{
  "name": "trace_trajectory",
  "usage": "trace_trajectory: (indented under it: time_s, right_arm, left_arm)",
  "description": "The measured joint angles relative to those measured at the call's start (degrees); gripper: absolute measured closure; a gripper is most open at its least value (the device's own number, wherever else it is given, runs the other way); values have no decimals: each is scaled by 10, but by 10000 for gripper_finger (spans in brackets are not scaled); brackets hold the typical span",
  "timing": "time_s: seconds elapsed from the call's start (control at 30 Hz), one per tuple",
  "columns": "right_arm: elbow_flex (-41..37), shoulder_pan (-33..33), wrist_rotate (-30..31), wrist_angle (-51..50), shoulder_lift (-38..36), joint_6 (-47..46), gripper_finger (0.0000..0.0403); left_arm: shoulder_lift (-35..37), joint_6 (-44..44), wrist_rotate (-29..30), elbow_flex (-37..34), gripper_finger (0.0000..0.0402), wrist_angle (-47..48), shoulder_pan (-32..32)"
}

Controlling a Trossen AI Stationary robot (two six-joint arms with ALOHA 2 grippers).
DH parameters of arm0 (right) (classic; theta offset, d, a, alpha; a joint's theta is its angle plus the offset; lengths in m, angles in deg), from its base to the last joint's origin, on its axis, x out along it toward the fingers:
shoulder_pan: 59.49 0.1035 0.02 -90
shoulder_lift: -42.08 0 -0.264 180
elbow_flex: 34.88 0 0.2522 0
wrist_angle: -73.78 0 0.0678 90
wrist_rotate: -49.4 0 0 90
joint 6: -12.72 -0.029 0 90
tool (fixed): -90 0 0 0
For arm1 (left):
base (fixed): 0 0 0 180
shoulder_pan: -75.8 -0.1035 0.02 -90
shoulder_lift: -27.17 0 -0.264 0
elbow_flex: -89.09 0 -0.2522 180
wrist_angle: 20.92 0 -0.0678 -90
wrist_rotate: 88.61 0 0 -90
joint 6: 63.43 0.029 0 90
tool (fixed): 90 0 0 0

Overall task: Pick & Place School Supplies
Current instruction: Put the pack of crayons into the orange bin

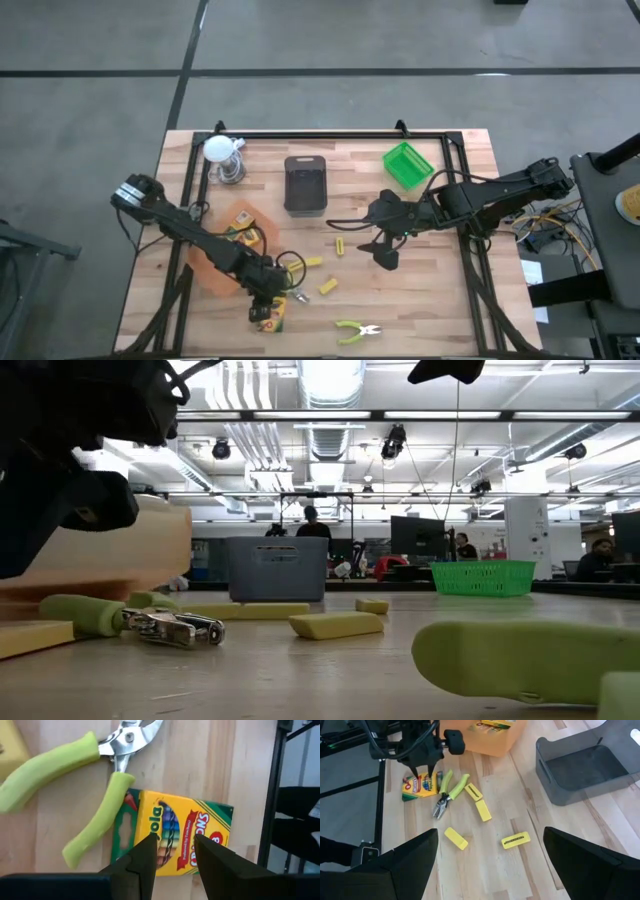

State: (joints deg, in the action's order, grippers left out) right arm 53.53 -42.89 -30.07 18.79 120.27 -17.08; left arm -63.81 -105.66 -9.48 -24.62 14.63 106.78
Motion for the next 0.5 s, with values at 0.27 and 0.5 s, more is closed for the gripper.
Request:
trace_trajectory:
  time_s: [0.27, 0.5]
  right_arm:
    - [0, 0, 0, 0, 0, 0, 48]
    - [0, 0, 0, 0, 0, 0, 48]
  left_arm:
    - [-14, 38, 2, -15, 266, -90, 1]
    - [-15, 36, 7, -16, 266, -147, 1]
